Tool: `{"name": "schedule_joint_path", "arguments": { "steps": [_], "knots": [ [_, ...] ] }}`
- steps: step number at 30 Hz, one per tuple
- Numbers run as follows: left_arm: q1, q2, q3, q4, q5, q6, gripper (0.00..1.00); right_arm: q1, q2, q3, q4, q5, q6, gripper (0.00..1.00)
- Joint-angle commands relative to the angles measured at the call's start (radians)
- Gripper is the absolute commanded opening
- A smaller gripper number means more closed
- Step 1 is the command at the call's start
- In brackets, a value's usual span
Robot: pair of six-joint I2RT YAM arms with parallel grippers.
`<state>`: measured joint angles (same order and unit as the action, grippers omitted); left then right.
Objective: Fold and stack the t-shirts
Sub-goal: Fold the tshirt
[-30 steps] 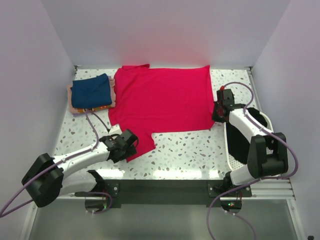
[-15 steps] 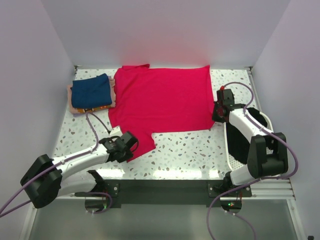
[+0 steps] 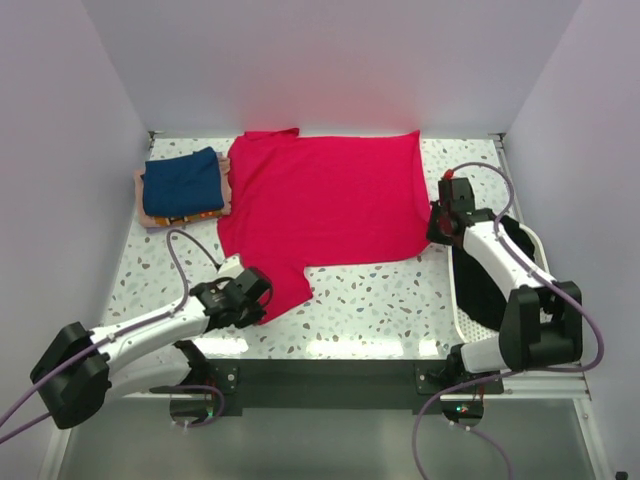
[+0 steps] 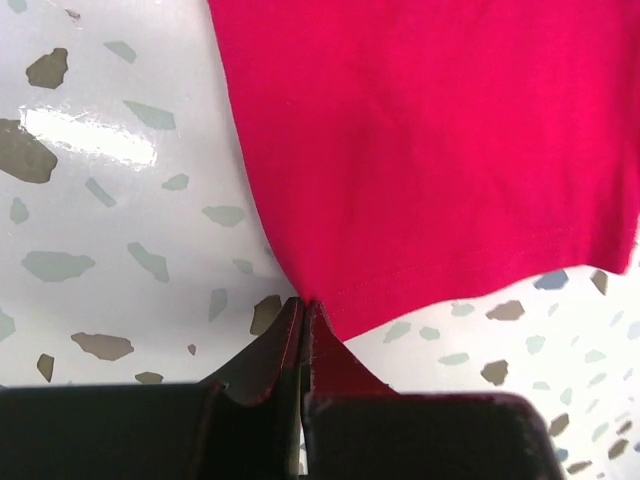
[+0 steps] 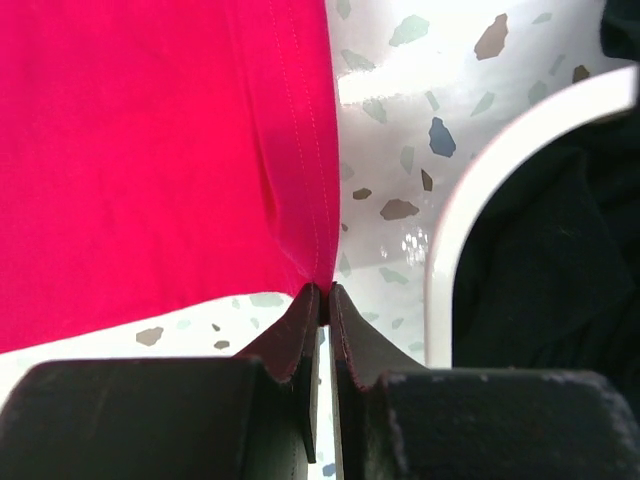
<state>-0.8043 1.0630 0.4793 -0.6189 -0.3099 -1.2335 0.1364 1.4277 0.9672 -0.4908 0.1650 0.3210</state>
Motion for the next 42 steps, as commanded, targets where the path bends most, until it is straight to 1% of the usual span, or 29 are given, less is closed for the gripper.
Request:
{"name": "schedule_joint_path", "arguments": {
  "steps": [1,5,10,14,18,22,26,29,30,31,32,33,34,35,36,37,38,39,41,42],
  "knots": [
    [-0.009,-0.078,-0.002,-0.014,0.009,0.031,0.00,-0.004,-0.087,0.007,-0.072,-0.002,0.000,0.00],
    [-0.012,-0.164,0.001,-0.056,0.023,0.055,0.00,-0.004,-0.147,-0.021,-0.137,-0.002,0.015,0.00],
    [-0.013,-0.230,0.018,-0.094,0.060,0.101,0.00,-0.001,-0.240,-0.056,-0.213,-0.010,0.041,0.00],
    [-0.015,-0.310,0.061,-0.177,0.052,0.124,0.00,0.005,-0.329,-0.079,-0.270,0.001,0.064,0.00],
    [-0.015,-0.383,0.100,-0.238,0.092,0.140,0.00,0.009,-0.391,-0.090,-0.327,0.019,0.079,0.00],
    [-0.015,-0.468,0.139,-0.318,0.132,0.134,0.00,0.015,-0.453,-0.094,-0.391,0.024,0.099,0.00],
    [-0.015,-0.563,0.202,-0.427,0.141,0.111,0.00,0.029,-0.493,-0.088,-0.428,0.027,0.112,0.00],
    [-0.016,-0.589,0.242,-0.389,0.129,0.121,0.00,0.032,-0.477,-0.088,-0.422,0.016,0.107,0.00],
    [-0.016,-0.584,0.240,-0.359,0.130,0.137,0.00,0.031,-0.464,-0.088,-0.417,0.010,0.102,0.00],
    [-0.015,-0.572,0.234,-0.291,0.127,0.175,0.00,0.031,-0.440,-0.088,-0.410,0.005,0.096,0.00],
    [-0.015,-0.527,0.229,-0.257,0.123,0.190,0.00,0.032,-0.428,-0.085,-0.402,0.007,0.093,0.00],
    [-0.016,-0.494,0.225,-0.221,0.121,0.237,0.00,0.032,-0.415,-0.082,-0.382,0.008,0.089,0.00],
    [-0.015,-0.460,0.226,-0.152,0.120,0.261,0.00,0.031,-0.386,-0.079,-0.374,0.007,0.081,0.00],
    [-0.016,-0.387,0.237,-0.118,0.118,0.281,0.00,0.031,-0.371,-0.068,-0.368,0.002,0.076,0.00],
    [-0.015,-0.349,0.248,-0.082,0.117,0.339,0.00,0.032,-0.351,-0.061,-0.356,-0.001,0.072,0.00],
    [-0.015,-0.310,0.263,-0.032,0.105,0.365,0.00,0.032,-0.314,-0.044,-0.348,-0.001,0.058,0.00],
    [-0.015,-0.231,0.301,-0.018,0.089,0.388,0.00,0.031,-0.291,-0.032,-0.342,-0.002,0.052,0.00],
    [-0.010,-0.192,0.329,-0.006,0.062,0.446,0.00,0.031,-0.271,-0.019,-0.336,-0.007,0.046,0.00],
    [-0.001,-0.088,0.404,0.021,0.032,0.497,0.00,0.031,-0.213,0.014,-0.327,-0.009,0.024,0.00],
    [0.019,-0.059,0.422,0.036,0.020,0.547,0.00,0.031,-0.196,0.027,-0.322,-0.004,0.020,0.00]
  ]
}}
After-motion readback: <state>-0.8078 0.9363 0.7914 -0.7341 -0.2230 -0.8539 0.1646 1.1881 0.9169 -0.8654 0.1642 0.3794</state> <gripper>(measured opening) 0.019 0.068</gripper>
